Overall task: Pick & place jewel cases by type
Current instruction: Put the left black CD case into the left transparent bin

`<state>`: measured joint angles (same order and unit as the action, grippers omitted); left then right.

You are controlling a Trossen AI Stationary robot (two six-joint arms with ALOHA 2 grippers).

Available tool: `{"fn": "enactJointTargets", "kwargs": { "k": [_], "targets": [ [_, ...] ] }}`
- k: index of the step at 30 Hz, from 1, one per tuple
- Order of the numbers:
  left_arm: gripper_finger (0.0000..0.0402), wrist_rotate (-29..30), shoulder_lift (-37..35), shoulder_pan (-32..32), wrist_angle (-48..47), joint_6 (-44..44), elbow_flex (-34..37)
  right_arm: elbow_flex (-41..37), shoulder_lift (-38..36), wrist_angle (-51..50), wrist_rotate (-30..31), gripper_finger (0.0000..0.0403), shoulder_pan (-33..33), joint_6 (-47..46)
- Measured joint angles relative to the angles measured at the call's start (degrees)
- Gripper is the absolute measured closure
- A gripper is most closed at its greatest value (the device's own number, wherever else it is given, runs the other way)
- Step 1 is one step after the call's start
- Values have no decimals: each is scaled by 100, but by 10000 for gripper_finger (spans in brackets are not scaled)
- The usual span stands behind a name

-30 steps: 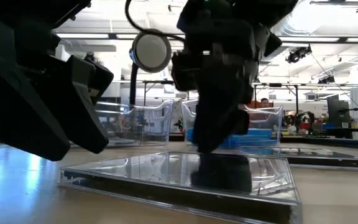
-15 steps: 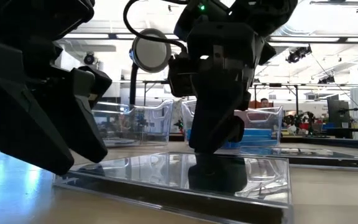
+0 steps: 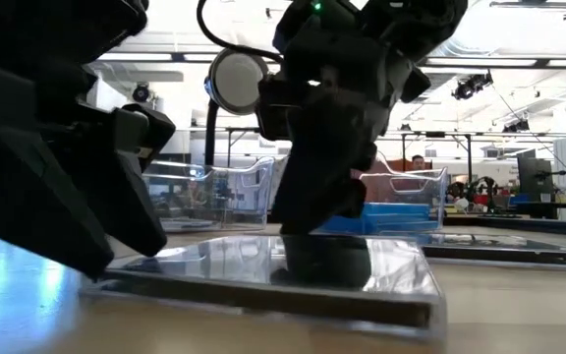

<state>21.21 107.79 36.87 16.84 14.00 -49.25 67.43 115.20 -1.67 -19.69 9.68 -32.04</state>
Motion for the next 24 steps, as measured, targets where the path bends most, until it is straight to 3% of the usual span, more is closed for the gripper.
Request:
{"fn": "enactJointTargets", "kwargs": {
  "k": [16, 24],
  "targets": [
    [264, 102, 5, -12, -266, 77, 0, 14, -26, 125, -231, 263, -110, 217],
    [264, 296, 42, -16, 208, -822, 29, 16, -93, -159, -335, 263, -114, 85]
  ]
}}
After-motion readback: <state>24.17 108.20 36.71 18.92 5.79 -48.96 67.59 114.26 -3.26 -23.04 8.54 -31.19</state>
